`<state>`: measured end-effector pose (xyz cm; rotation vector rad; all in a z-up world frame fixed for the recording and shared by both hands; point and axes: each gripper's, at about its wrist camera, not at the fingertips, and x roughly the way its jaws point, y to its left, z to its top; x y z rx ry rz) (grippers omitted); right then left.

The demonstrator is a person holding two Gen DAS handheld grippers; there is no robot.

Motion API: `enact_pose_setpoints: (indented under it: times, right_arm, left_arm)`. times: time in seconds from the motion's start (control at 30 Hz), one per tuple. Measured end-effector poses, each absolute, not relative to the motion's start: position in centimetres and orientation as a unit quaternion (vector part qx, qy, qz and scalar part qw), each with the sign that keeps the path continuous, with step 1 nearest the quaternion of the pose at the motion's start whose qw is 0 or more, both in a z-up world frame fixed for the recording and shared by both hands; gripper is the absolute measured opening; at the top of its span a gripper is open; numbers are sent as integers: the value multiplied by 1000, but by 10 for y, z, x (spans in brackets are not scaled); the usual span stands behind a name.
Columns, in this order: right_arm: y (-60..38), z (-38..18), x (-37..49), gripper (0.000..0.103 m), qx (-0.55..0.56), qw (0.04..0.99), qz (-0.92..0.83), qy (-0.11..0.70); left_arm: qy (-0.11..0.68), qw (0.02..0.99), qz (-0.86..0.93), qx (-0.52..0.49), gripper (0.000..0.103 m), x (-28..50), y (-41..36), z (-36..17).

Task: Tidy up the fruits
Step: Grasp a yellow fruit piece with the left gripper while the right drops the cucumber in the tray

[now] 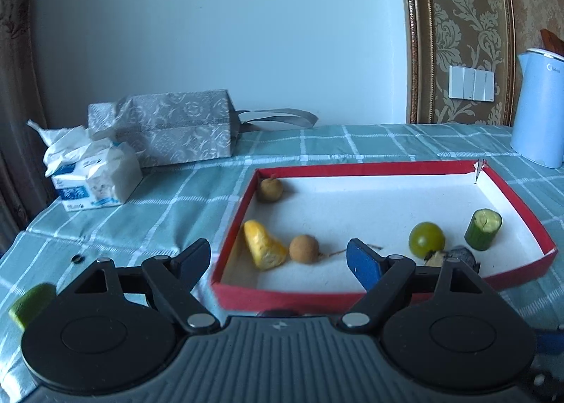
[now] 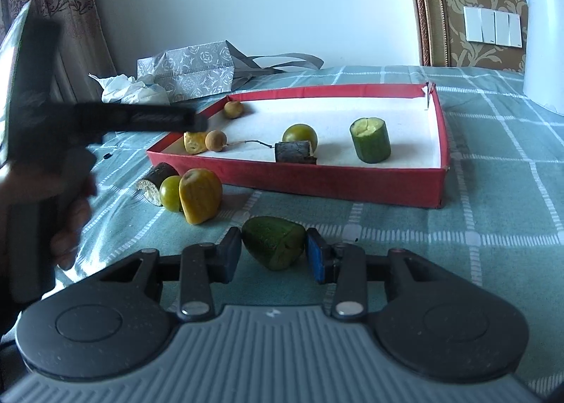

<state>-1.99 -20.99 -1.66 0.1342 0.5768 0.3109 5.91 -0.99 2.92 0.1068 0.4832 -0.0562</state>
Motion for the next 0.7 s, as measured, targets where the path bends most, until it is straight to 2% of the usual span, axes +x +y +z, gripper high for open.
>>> enact_pose_setpoints:
  times: [0.3, 0.7]
  right_arm:
    - [-208, -16, -22, 38, 61, 948, 145, 277]
    - [-206, -12, -26, 37, 46, 956, 128, 261]
  left_arm:
    - [261, 965, -17, 22, 85, 49, 23, 5]
    - [232, 972, -32, -25, 86, 40, 41, 6]
